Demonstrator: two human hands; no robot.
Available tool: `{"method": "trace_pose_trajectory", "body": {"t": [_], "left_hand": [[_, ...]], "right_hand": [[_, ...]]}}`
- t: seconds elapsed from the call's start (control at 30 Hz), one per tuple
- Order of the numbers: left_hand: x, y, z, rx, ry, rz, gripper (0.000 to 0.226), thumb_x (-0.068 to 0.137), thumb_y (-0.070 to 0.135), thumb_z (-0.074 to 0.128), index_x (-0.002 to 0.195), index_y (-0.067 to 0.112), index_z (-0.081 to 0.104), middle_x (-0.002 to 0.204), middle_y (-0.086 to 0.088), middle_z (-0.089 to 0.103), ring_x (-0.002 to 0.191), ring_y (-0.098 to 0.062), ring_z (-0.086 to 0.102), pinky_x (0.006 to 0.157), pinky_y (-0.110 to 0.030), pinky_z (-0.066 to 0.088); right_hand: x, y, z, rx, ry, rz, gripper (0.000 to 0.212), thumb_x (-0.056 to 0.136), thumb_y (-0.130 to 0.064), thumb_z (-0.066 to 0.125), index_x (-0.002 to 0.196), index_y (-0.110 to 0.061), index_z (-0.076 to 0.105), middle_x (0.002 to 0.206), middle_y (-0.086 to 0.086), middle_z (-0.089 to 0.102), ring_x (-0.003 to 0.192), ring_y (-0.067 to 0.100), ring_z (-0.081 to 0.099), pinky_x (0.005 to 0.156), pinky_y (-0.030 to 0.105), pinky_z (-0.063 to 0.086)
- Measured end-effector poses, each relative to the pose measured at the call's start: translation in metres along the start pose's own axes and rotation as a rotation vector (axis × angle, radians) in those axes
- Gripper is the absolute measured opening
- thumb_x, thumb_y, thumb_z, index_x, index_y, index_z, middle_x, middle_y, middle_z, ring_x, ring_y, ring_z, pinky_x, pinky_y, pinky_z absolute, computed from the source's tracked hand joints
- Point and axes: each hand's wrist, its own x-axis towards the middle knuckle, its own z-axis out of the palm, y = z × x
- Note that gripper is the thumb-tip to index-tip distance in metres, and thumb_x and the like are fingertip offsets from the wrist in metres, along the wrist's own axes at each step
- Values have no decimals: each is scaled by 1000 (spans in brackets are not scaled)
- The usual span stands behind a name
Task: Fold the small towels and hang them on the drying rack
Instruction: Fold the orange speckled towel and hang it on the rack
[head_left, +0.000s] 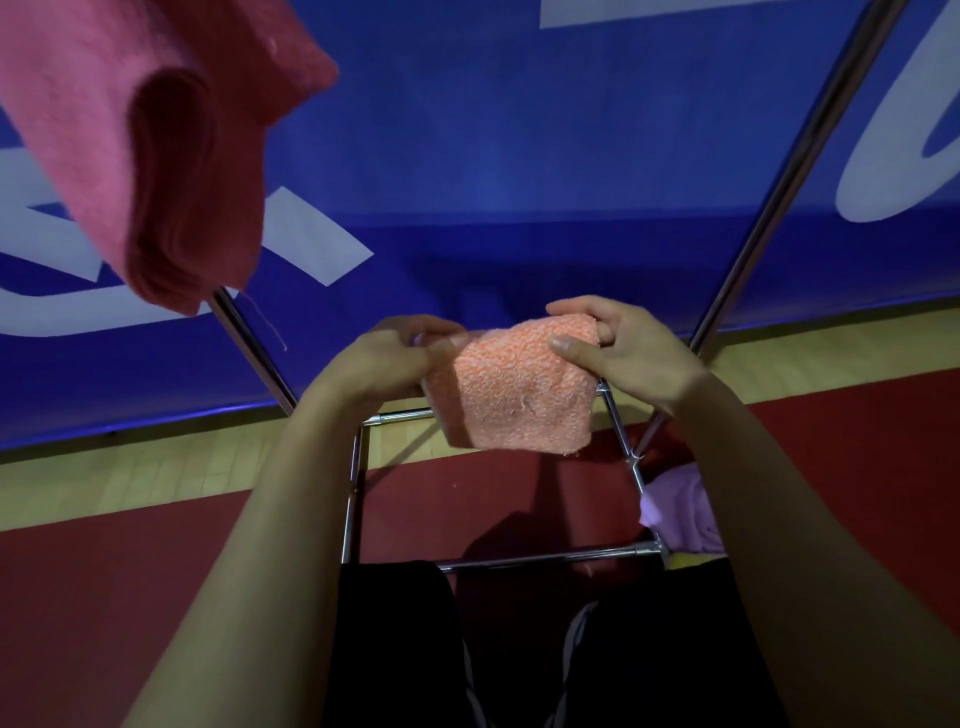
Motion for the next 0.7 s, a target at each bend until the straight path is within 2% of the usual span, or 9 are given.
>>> {"method": "trace_pose_trajectory", "body": {"t": [0.1,0.2,0.3,0.4,0.47,0.53,0.6,0.63,0.7], "left_hand": [[-4,2,-3,170,-83,84,43,90,40,77,130,25,69,119,4,71,108,-15,68,94,-41,60],[-2,3,0,343,-12,137,28,97,34,71,120,19,73,111,-2,73,102,-18,68,95,-44,58],[-2,3,1,437,12,129,29,101,37,65,116,14,73,108,-7,73,99,-23,68,92,-47,57],[0,2,1,456,45,137,30,101,38,64,114,13,72,105,-7,71,96,-21,67,87,-43,56],[0,2,-1,466,52,151,28,102,38,63,111,13,72,103,-6,70,93,-21,67,83,-42,56],[-1,2,-5,466,28,176,25,103,38,60,108,16,70,102,-5,69,96,-23,67,82,-41,55],[-5,5,-7,439,-16,198,26,105,39,56,109,17,68,107,-3,69,100,-20,66,86,-40,55],[-7,6,-6,419,-35,206,28,105,41,54,112,17,67,109,-2,69,101,-18,66,88,-39,55],[-11,10,-4,368,-48,214,31,106,44,51,117,19,65,111,3,69,102,-13,67,88,-34,55]], "right_hand": [[-2,0,-5,-46,2,9,34,94,-24,74,127,-21,67,102,-6,79,95,7,75,79,20,58],[-3,-2,-7,-158,62,-16,20,92,-33,76,111,-28,73,98,-12,78,94,0,73,79,16,53],[-2,-1,-6,-358,149,-73,11,91,-43,74,99,-36,73,96,-19,75,95,-6,68,79,16,48],[1,1,-2,-423,202,-102,12,93,-45,70,100,-36,70,101,-16,65,94,-4,60,82,16,45],[3,1,-1,-411,231,-113,10,95,-43,68,101,-36,67,110,-6,52,100,3,52,88,12,38],[3,-3,0,-373,208,-109,9,100,-42,60,101,-33,62,113,-3,52,103,7,53,93,20,41],[2,-6,2,-333,178,-114,20,105,-43,50,101,-26,59,100,-5,63,92,10,60,85,34,48],[1,-8,3,-318,185,-121,24,107,-44,47,102,-23,58,94,-4,65,86,13,62,81,35,49],[1,-10,3,-290,236,-138,25,108,-43,43,101,-21,55,90,2,66,81,17,62,72,27,48]]}}
